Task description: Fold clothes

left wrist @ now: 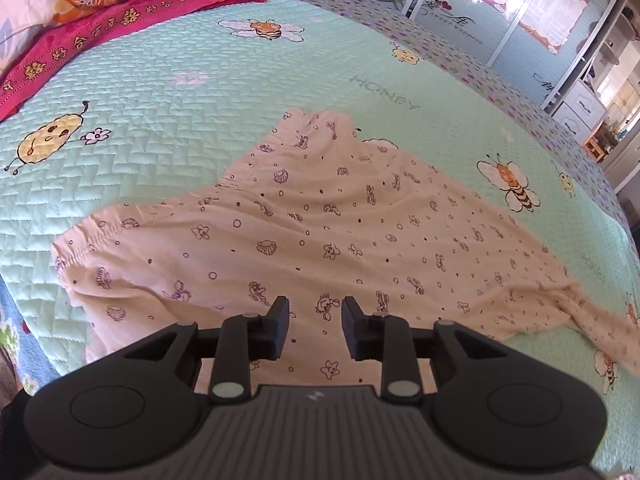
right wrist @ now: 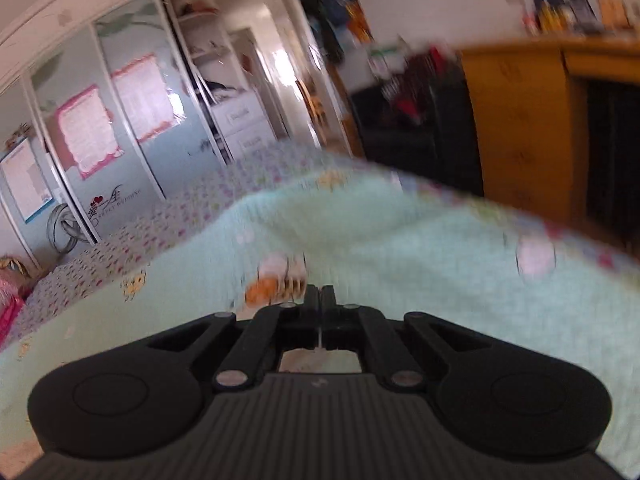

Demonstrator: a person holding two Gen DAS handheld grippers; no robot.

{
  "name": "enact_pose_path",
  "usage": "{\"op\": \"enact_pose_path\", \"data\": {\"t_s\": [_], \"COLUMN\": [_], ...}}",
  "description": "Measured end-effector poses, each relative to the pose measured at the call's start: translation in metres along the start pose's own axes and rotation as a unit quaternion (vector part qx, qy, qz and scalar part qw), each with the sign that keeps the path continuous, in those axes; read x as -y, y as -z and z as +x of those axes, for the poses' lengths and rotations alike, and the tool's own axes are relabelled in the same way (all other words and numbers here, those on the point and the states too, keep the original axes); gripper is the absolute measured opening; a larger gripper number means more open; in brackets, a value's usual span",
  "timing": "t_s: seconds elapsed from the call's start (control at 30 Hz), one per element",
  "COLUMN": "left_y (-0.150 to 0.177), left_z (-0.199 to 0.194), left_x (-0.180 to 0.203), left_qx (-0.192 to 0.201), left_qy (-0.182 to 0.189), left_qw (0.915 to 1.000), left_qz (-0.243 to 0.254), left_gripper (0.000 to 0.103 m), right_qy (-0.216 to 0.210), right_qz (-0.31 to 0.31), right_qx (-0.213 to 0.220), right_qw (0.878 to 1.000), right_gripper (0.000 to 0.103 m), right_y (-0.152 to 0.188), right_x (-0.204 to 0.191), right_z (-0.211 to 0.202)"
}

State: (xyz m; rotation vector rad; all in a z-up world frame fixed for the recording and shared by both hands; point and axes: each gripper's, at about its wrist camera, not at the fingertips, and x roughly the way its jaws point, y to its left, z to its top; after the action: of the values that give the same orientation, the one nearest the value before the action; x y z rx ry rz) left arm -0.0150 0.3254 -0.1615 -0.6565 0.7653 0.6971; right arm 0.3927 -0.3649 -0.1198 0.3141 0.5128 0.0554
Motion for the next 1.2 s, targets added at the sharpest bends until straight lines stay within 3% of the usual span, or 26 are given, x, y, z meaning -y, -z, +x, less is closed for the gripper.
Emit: {"op": "enact_pose_path", "data": {"t_s": [0.07,0.13,0.17,0.27,0.5,0.73,1.0,1.1,1.2], "left_y": [0.002,0.005,0.007,0.010,0.009,0.022,0.017,-0.014,-0.061], "left_z": [0.005,0.011,0.013,0.013,-0.001,-0.023,-0.050,-0.052,-0.036], "left_x": [0.005,0.010,0.012,0.012,0.001,-0.028,-0.129,-0.142,-0.134], "left_qx": [-0.007,-0.015,-0.019,-0.023,-0.012,-0.001,0.026,0.045,0.064], "left_qy": [0.002,0.005,0.007,0.016,0.040,0.054,0.019,0.046,0.095], "left_qw": [1.0000,0.9998,0.9997,0.9995,0.9991,0.9984,0.9933,0.9920,0.9901], "left_qz": [0.003,0.011,0.014,0.015,0.002,-0.013,-0.111,-0.109,-0.081], "left_gripper": [0.030,0.030,0.030,0.030,0.032,0.033,0.035,0.035,0.045], "right_qy": [0.035,0.068,0.065,0.013,-0.066,-0.160,-0.230,-0.249,-0.252], "right_qz": [-0.007,0.025,0.057,0.132,0.204,0.137,0.094,0.070,0.047], "right_qx": [-0.018,-0.034,-0.033,-0.039,-0.058,-0.100,-0.170,-0.188,-0.206], "right_qw": [0.999,0.997,0.996,0.990,0.975,0.973,0.954,0.948,0.944], "right_gripper": [0.008,0.023,0.030,0.031,0.033,0.037,0.037,0.039,0.043], "right_y": [-0.003,0.010,0.022,0.068,0.175,0.227,0.267,0.279,0.290], "right_x": [0.003,0.016,0.024,0.035,0.007,-0.094,-0.190,-0.219,-0.240], "right_z": [0.011,0.014,0.009,-0.014,-0.098,-0.166,-0.194,-0.204,-0.206]}}
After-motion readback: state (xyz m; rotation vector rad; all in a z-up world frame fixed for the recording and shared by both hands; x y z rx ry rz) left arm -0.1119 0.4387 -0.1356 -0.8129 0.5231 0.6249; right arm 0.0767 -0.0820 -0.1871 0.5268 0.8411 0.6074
